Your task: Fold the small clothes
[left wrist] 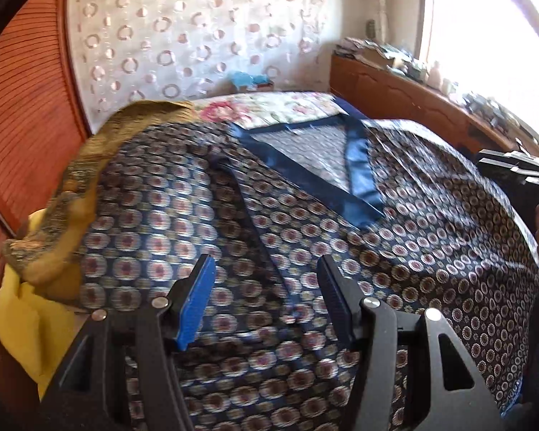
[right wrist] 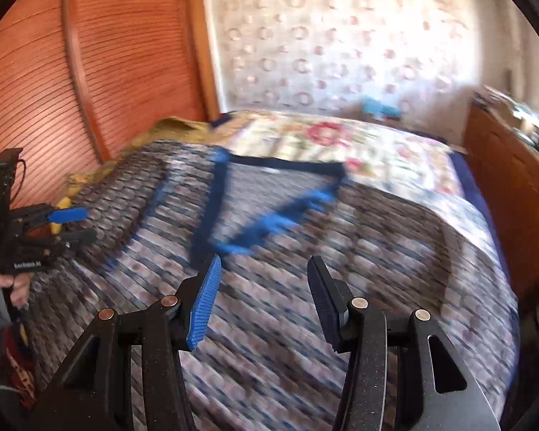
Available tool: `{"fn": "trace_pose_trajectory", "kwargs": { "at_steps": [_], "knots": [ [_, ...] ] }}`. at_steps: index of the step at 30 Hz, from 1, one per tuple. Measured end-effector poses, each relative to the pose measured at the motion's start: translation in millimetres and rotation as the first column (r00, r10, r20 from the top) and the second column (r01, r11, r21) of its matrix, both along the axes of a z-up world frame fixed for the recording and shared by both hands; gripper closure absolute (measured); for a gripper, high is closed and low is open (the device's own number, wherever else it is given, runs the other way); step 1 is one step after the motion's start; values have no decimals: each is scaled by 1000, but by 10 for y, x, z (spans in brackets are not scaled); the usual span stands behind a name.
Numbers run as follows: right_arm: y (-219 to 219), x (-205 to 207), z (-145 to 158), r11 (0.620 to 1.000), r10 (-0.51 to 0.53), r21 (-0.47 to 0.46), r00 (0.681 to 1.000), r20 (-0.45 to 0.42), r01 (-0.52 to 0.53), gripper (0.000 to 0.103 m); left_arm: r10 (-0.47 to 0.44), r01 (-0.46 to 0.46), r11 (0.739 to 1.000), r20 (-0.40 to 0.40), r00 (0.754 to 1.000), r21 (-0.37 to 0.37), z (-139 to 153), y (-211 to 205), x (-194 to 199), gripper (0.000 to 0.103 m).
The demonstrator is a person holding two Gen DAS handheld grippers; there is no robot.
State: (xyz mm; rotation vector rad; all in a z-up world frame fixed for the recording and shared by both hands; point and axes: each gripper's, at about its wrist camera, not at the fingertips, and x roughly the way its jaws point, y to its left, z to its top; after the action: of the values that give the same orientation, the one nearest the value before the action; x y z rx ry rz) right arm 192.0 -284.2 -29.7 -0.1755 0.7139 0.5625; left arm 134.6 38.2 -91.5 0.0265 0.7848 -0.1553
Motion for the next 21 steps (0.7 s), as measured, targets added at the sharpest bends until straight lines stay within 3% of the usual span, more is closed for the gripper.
{"fn": "trace_pose_trajectory", "kwargs": {
  "at_steps": [10,21],
  "knots": [
    [-1354,157,-238,961,-271,-63,962,-44,268,52,-62,65,997,-92,994,34,-289,-328,177,45],
    [-1893,290,-510,926,-374,-109,920,-119,363,52,-81,86,996,-98,992,38,-343,-352,180,43]
  ]
}}
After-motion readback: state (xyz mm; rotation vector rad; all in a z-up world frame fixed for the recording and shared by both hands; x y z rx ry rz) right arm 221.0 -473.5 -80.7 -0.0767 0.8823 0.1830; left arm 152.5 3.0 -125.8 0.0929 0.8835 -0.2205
